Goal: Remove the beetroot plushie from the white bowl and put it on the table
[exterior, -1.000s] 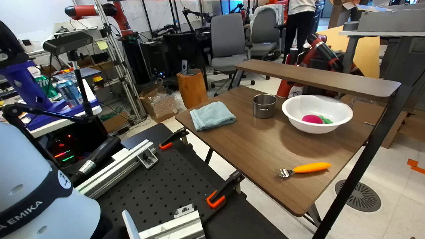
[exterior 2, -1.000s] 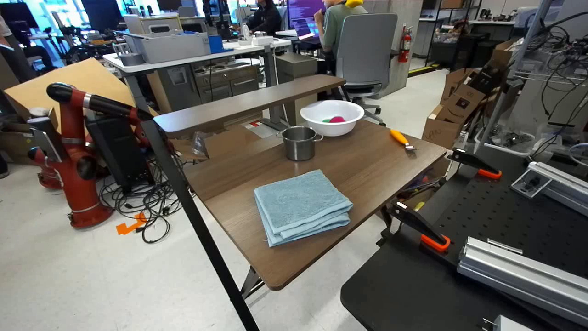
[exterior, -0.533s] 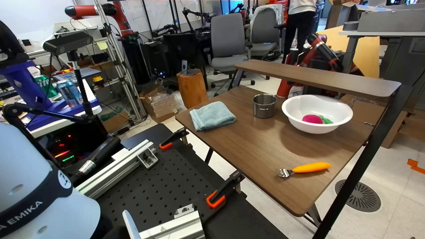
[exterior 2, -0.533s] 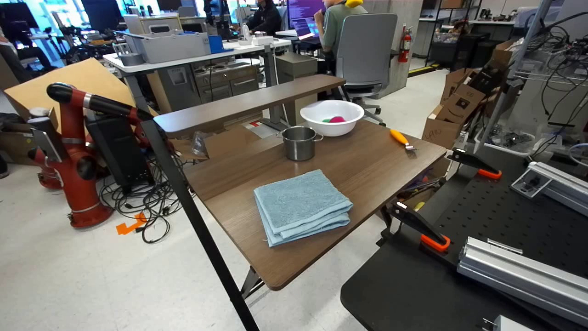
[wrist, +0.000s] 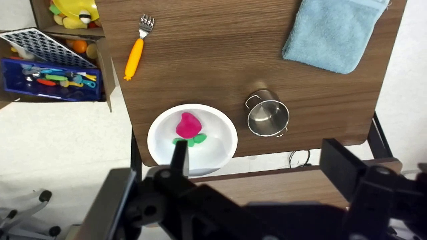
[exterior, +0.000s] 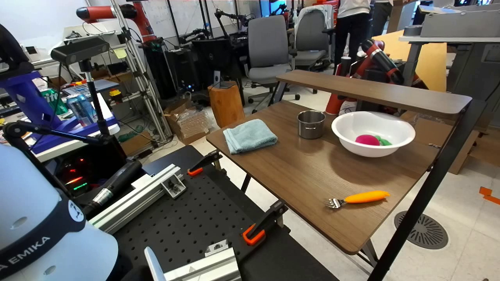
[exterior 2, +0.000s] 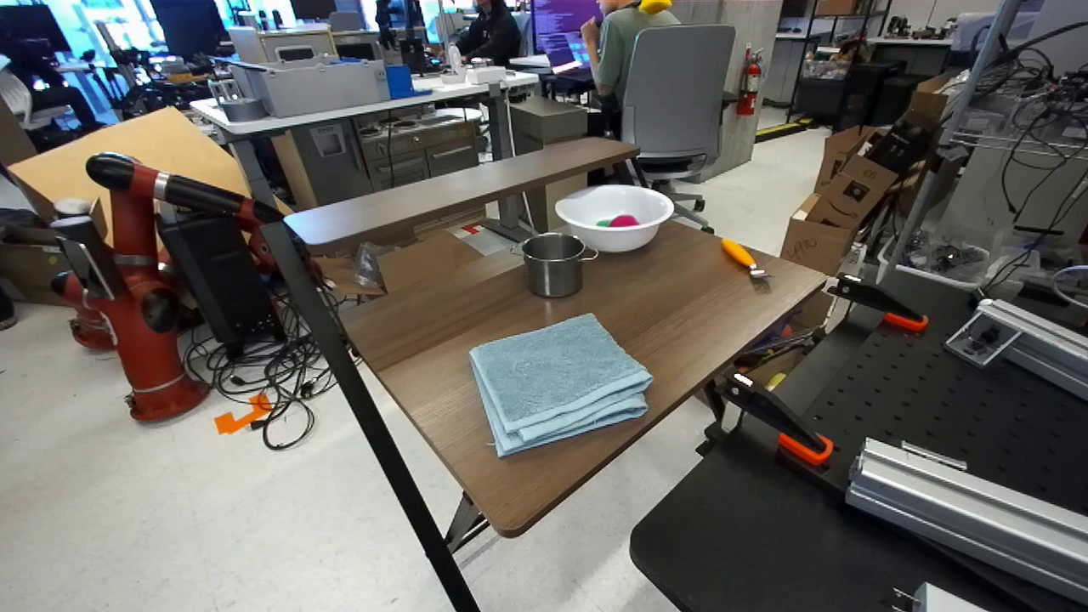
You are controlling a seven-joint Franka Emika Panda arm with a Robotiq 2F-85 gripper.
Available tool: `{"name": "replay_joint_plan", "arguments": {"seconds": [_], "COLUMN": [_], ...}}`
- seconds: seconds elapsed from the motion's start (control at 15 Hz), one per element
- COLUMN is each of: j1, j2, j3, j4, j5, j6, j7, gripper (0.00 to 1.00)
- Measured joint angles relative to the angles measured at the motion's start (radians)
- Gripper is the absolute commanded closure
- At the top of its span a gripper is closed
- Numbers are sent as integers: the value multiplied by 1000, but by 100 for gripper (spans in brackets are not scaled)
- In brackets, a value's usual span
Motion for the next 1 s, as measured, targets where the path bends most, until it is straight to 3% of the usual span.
{"name": "replay_joint_plan", "arguments": {"seconds": [0.53, 1.0], "j1": [-26, -91], "j2": [441, 744], "j3": [-40, -15], "j4": [298, 534], "j5": [200, 235], "j6": [22, 14], "j7": [-71, -70], "gripper": [0, 0]}}
